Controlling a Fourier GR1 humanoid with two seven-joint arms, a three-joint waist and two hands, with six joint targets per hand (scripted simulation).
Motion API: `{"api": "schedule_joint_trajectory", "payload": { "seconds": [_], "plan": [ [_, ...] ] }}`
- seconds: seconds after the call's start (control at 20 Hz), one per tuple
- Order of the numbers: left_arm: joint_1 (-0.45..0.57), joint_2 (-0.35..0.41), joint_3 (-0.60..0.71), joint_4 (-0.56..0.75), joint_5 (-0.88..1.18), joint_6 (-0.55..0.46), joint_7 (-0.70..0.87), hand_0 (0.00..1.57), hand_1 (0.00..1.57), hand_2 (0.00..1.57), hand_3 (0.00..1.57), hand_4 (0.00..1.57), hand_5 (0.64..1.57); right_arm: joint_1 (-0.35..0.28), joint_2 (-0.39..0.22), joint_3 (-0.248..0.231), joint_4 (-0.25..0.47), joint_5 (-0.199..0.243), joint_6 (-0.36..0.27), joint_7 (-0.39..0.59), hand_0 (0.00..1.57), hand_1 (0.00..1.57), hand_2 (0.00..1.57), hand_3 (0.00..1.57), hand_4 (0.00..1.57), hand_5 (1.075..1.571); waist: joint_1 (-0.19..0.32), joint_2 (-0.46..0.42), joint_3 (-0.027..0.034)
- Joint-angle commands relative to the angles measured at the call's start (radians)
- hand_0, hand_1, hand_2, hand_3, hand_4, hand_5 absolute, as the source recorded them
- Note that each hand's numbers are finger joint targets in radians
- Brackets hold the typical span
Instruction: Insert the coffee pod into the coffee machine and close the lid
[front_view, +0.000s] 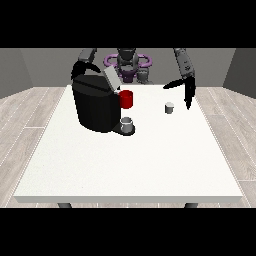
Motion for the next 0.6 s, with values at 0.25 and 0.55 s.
{"api": "schedule_joint_trajectory", "payload": {
  "seconds": [0.25, 0.55],
  "plan": [
    [-0.057, -0.01, -0.084, 0.102, -0.143, 0.047, -0.032, 0.0, 0.0, 0.46, 0.0, 0.0, 1.571, -0.053, -0.015, -0.034, 0.119, 0.023, -0.033, 0.023, 0.0, 0.0, 0.0, 0.0, 0.41, 1.571, 0.028, -0.012, 0.0002],
    [-0.101, -0.01, -0.083, 0.208, -0.2, 0.101, -0.055, 0.81, 0.81, 0.85, 0.5, 0.0, 1.571, -0.11, -0.003, -0.029, 0.165, 0.033, -0.047, 0.016, 0.0, 0.0, 0.0, 0.0, 0.41, 1.571, 0.033, 0.019, 0.0001]
  ]
}}
